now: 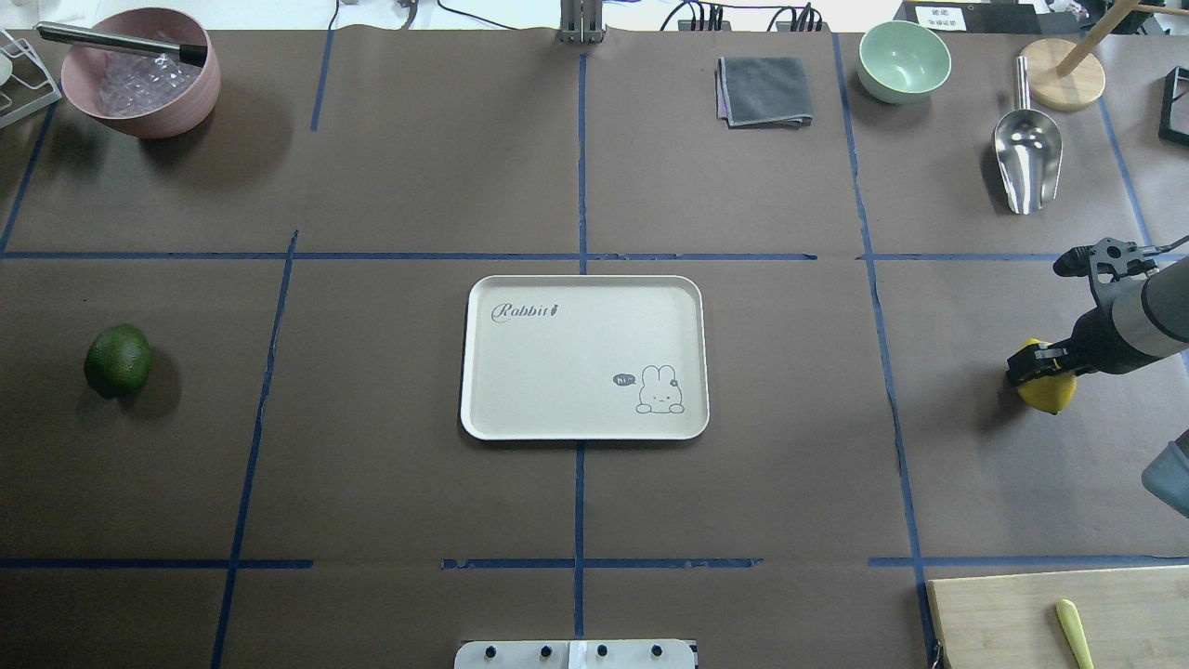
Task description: Place all lemons on tray
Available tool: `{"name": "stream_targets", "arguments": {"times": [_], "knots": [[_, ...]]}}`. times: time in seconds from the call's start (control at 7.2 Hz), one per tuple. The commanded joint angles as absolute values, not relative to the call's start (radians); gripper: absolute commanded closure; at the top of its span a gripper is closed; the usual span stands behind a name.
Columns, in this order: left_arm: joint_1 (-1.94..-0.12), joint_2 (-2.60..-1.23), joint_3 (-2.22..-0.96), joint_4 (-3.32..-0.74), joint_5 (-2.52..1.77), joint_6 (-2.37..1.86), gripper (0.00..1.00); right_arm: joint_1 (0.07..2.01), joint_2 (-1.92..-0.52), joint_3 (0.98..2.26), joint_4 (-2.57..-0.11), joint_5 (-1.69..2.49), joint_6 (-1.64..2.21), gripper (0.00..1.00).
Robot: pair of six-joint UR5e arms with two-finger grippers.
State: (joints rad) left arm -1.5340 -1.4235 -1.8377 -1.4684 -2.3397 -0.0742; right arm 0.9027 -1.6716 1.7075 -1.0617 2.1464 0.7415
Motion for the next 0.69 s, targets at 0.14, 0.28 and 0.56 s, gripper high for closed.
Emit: {"name": "stream_targets", "arguments": {"times": [0.14, 0.28, 0.56], "knots": [[-1.534, -1.422, -1.839, -1.482, -2.341, -0.069, 0.0, 0.902, -1.605, 1.81, -1.077, 2.251, 0.745, 1.0], [-1.534, -1.422, -1.836, -1.488, -2.339, -0.066, 0.0, 0.873, -1.497, 1.812, -1.097, 2.264, 0.914, 1.0], [-1.534, -1.424, -1.835, -1.517, -2.339, -0.066, 0.0, 0.728, -1.335, 1.792, -1.101, 2.197, 1.191, 1.0]]}}
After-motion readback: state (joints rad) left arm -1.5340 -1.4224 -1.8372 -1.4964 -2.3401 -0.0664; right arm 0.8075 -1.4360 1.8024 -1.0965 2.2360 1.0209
